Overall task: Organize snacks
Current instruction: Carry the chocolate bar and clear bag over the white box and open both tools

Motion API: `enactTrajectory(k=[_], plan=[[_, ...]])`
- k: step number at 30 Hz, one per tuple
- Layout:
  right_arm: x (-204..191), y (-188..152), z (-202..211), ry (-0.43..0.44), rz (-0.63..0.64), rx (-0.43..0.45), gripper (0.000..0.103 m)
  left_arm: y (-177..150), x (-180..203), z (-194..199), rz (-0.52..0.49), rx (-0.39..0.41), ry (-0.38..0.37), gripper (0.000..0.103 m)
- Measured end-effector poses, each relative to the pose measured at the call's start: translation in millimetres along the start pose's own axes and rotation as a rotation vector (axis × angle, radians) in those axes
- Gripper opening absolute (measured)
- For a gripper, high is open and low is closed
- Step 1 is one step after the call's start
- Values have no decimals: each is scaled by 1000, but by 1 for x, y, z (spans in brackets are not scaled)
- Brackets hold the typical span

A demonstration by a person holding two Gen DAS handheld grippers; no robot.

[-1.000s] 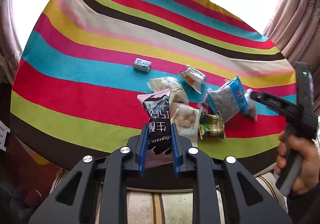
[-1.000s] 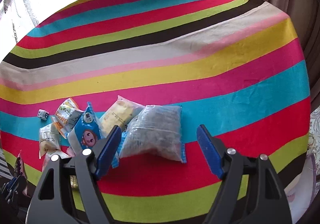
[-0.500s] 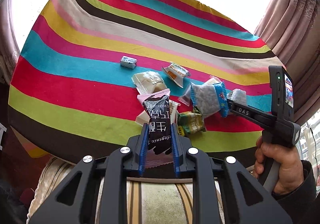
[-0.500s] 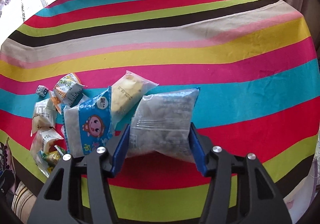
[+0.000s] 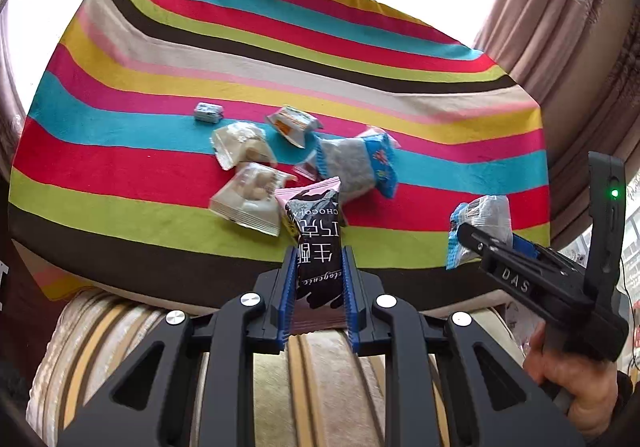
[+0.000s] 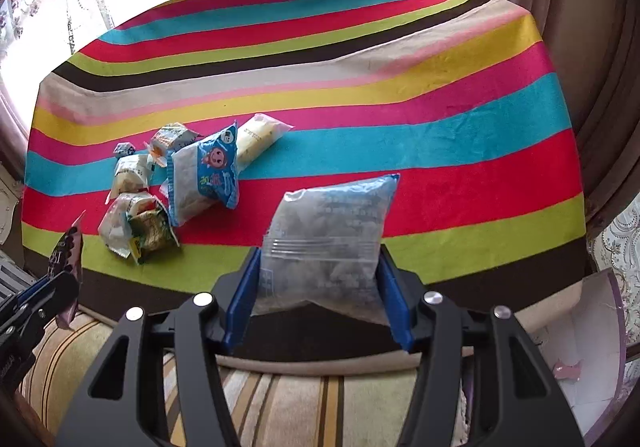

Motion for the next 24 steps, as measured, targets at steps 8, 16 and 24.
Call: enactTrajectory(k=[8, 16, 24], plan=[[22, -23, 27, 6, -17, 4, 56, -15, 39, 5, -68, -14, -41, 19], [57, -42, 51, -20, -38, 11, 56, -30, 83, 2, -116, -42, -102, 19], [126, -65, 66, -125, -127, 24, 56, -48, 151, -15, -229, -104, -195, 19]])
Point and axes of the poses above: each gripper's, at about its wrist camera, not at the fingertips, and z roughly against the way its jaws point, x to its right, y to its top, the point moved 6 cm from there along -z, roughly the way its jaws point, and after that the axes turned 4 degrees about -y, right-handed, at the moved point
